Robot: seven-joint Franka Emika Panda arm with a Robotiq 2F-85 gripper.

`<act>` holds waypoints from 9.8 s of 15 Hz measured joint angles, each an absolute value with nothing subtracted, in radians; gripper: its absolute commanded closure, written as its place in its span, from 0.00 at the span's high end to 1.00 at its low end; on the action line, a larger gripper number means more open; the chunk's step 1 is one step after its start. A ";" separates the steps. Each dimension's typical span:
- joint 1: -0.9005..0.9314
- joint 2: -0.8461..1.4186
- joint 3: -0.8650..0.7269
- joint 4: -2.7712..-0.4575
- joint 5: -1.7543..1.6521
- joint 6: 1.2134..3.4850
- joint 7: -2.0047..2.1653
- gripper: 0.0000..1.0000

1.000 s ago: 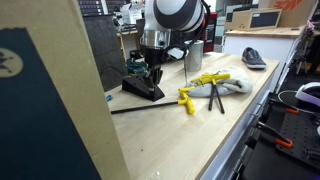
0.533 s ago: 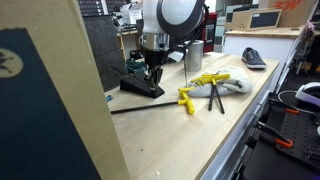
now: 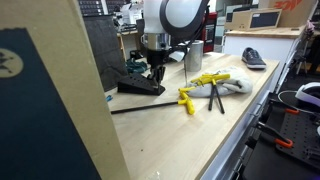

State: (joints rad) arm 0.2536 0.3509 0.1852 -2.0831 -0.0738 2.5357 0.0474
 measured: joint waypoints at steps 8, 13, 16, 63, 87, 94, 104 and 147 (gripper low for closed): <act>0.240 0.329 0.182 -2.107 -0.037 2.504 0.053 0.00; 0.218 0.258 0.200 -2.136 0.015 2.504 0.006 0.26; 0.213 0.192 0.202 -2.161 0.034 2.465 -0.050 0.39; 0.166 0.161 0.216 -2.245 -0.002 2.198 -0.798 0.78; 0.181 0.184 0.218 -2.274 -0.153 2.437 -0.562 0.00; 0.180 0.167 0.218 -2.293 -0.153 2.439 -0.536 0.56; 0.180 0.167 0.212 -2.298 -0.218 2.441 -0.371 0.00; 0.159 0.193 0.192 -2.287 0.003 2.518 -0.218 0.56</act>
